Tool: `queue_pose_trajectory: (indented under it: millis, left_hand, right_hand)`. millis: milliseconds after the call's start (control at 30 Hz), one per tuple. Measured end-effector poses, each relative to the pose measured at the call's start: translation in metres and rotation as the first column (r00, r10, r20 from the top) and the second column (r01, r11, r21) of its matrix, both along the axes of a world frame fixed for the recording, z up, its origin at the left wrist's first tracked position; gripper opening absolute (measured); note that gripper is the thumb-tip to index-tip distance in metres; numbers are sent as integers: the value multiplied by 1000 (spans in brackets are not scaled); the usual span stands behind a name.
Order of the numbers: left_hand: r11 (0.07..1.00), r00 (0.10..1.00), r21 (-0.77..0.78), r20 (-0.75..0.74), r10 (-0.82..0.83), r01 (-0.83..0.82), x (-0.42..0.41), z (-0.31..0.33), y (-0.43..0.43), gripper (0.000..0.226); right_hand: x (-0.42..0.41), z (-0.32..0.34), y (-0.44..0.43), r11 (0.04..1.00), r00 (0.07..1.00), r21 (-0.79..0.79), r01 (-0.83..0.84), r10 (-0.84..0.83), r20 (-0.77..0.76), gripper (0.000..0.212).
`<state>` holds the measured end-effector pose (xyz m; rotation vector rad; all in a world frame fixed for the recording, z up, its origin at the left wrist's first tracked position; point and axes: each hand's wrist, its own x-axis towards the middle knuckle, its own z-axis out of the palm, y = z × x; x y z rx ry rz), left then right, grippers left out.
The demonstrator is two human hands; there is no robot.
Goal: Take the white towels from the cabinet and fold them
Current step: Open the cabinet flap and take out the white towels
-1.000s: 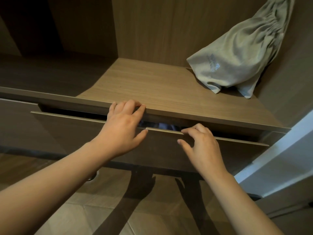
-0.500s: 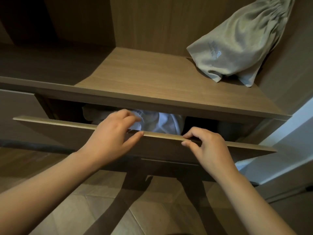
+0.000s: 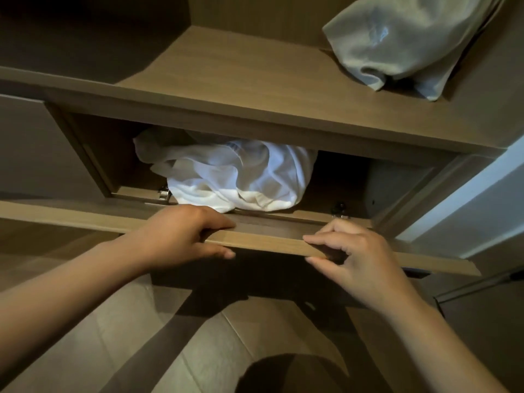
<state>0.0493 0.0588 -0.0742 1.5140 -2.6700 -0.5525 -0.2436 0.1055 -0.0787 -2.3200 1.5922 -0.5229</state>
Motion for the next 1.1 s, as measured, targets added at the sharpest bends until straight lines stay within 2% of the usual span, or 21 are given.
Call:
queue_pose_trajectory:
  millis: [67,100,200,333,433,533,633,833,1100]
  left_hand:
    - [995,998,86,27,-58,56,1,-9,4,106]
    - [988,996,131,31,-83,79,1,-14,8,107]
    - [977,990,164,17,-138,134,1,-31,21,86]
    - [979,987,129,-3,-160,159,5,-55,35,88]
    - [979,987,128,-42,-153,157,12,-79,44,95]
    - [979,988,138,-52,-145,151,16,-100,52,92]
    - [983,986,77,-11,-165,165,17,-119,55,79]
    - [962,959,-93,148,-243,258,18,-146,60,77]
    - [974,965,-43,152,-215,224,20,-170,56,62]
  right_hand:
    - [0,-4,5,998,997,26,-53,54,-62,30]
    - [0,-6,8,995,991,50,-82,87,-98,29]
    - [3,-21,17,980,972,132,-150,170,-160,34]
    - [2,-46,30,973,974,158,-168,188,-124,46]
    - [4,-69,42,974,956,99,-205,221,-192,44]
    - [5,-104,52,965,935,29,-260,259,-244,38]
    - [5,-134,60,965,938,-29,-260,246,-243,36]
    - [6,-174,58,949,921,-106,-297,255,-294,37]
    - [6,-212,54,939,930,-161,-305,257,-263,44]
